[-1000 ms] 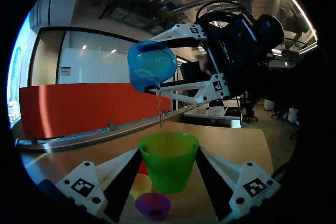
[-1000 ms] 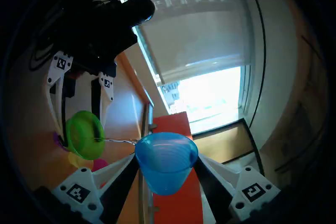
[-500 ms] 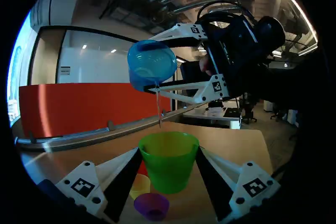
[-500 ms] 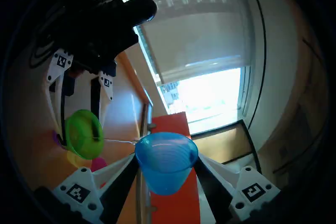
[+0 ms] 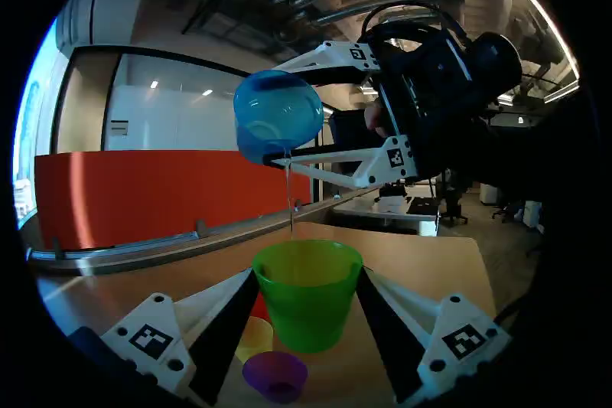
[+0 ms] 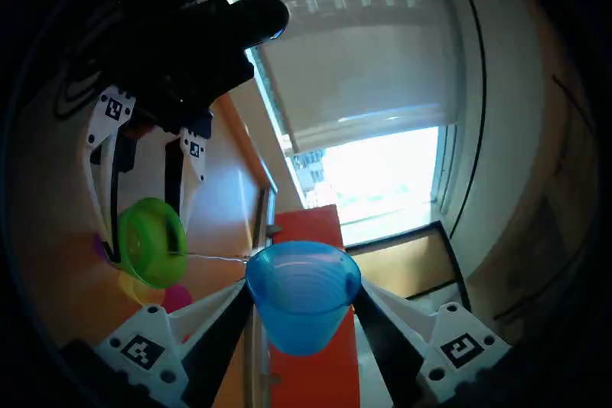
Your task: Pour water
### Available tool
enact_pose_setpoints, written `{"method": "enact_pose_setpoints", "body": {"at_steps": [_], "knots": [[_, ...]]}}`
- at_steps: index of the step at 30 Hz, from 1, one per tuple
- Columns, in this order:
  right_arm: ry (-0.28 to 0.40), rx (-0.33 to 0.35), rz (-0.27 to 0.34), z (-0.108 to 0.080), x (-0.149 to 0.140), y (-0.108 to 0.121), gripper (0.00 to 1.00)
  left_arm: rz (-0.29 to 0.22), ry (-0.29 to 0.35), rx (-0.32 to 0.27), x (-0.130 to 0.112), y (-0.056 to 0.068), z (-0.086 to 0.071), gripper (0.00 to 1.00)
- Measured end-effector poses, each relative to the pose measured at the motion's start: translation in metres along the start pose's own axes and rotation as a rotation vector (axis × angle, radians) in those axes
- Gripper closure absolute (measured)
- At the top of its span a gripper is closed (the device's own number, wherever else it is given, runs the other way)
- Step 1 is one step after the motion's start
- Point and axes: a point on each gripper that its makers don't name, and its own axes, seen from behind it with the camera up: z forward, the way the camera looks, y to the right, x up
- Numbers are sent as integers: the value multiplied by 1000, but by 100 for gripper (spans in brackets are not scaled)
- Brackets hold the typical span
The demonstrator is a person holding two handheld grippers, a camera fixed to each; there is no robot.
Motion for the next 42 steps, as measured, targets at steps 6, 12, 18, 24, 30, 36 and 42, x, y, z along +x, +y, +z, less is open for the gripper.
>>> {"method": "enact_pose_setpoints", "body": {"at_steps": [6, 12, 18, 24, 30, 36, 42], "knots": [[-1, -6, -9, -1, 0, 3, 11, -4, 0, -1, -1, 0, 0, 14], [1, -5, -15, 0, 0, 3, 11, -3, 1, 2, 0, -1, 0, 14], [1, -4, -28, 0, 0, 3, 11, -4, 3, 1, 1, -1, 0, 14], [-1, -3, -39, -1, 0, 3, 11, -4, 4, 1, 1, -1, 0, 14], [-1, -6, -51, -1, 1, 4, 11, -3, 7, 1, 2, -1, 0, 14], [-1, -2, -62, -1, 1, 2, 11, -3, 9, 0, 3, -1, 1, 14], [1, -2, -72, 0, 2, 3, 11, 0, 9, -2, 4, 0, 1, 14]]}}
